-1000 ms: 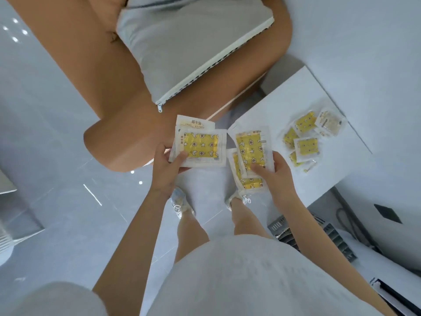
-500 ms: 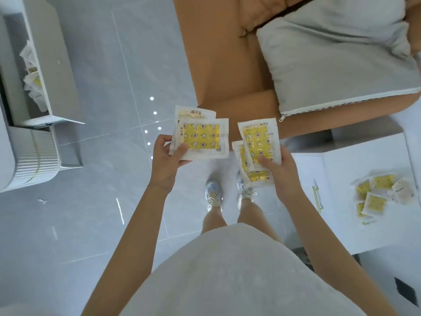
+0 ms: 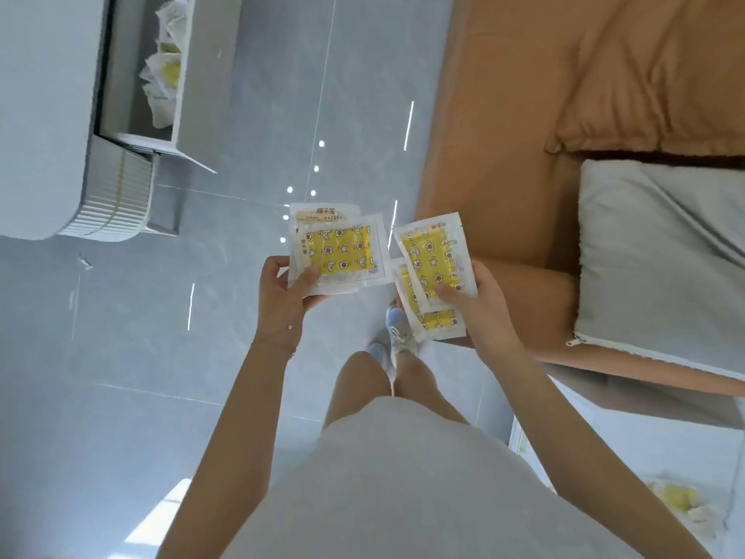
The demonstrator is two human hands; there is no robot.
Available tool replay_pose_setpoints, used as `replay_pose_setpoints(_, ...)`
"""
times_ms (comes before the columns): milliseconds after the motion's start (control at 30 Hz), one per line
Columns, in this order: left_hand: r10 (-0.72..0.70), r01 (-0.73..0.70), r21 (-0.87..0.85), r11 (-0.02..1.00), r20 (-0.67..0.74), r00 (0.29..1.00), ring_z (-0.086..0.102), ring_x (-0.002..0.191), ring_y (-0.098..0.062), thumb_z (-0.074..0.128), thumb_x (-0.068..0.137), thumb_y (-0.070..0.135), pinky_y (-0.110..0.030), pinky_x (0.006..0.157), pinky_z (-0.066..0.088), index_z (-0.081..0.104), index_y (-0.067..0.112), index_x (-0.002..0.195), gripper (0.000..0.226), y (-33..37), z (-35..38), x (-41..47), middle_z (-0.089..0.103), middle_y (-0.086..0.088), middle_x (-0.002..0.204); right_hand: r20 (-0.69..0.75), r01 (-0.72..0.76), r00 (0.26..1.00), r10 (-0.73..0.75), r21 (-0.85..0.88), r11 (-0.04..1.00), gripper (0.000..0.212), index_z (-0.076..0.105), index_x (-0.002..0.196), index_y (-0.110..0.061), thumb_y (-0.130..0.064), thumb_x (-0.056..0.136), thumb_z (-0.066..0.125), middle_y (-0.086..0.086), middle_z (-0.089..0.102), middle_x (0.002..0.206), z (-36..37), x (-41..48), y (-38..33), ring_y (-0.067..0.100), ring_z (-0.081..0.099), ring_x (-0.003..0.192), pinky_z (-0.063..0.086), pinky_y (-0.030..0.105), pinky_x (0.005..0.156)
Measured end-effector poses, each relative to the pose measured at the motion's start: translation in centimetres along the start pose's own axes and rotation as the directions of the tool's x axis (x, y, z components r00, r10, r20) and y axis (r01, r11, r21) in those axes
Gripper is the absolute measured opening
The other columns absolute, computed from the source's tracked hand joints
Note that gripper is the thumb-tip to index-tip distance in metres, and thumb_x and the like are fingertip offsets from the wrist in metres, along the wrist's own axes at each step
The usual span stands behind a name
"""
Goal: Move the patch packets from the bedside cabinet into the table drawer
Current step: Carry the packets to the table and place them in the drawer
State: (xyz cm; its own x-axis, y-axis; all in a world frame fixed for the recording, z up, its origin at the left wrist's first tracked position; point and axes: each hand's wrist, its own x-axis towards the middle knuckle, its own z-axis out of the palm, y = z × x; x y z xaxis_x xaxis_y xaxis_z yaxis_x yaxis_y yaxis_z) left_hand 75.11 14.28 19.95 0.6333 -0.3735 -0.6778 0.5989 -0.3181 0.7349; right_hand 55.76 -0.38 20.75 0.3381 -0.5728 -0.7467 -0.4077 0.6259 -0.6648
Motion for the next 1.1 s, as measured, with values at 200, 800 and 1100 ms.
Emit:
replay_pose_setpoints(200,-0.025,0.018,-0.082,0.996,-0.082,0.996,0.07,0.089,-0.02,0.057,0.09,0.001,-0.029,0.071,0.059,0.044,0.015,0.089,0.019,2.7,-2.8,4.7,0.068,-0.006,0.102,0.062,-0.024,0.998,0.029,-0.073,0.997,0.033,0.059,0.113,-0.017,-0.003,0.085,0.068,0.004,0.07,0.112,5.5,4.9,-4.1,0.023,0.07,0.099,0.057,0.043,0.085)
replay_pose_setpoints(800,-0.042,0.019,-0.111,0.994,-0.207,0.978,0.07,0.082,-0.015,0.06,0.089,0.003,-0.024,0.061,0.058,0.045,0.016,0.088,0.02,19.6,-16.5,25.3,0.066,-0.005,0.1,0.079,-0.005,0.997,0.012,-0.081,0.997,0.033,0.057,0.116,-0.011,-0.002,0.086,0.066,0.009,0.07,0.109,31.1,19.5,-21.1,0.029,0.068,0.101,0.057,0.045,0.084)
replay_pose_setpoints(1100,-0.131,0.053,-0.271,0.961,-0.28,0.951,0.069,0.09,-0.024,0.059,0.089,0.003,-0.034,0.072,0.06,0.043,0.017,0.087,0.021,24.2,-17.7,33.6,0.063,-0.012,0.111,0.146,0.011,0.989,0.017,-0.185,0.983,0.031,0.059,0.107,-0.02,-0.001,0.084,0.067,0.007,0.069,0.11,38.4,28.2,-27.7,0.026,0.069,0.099,0.057,0.04,0.081)
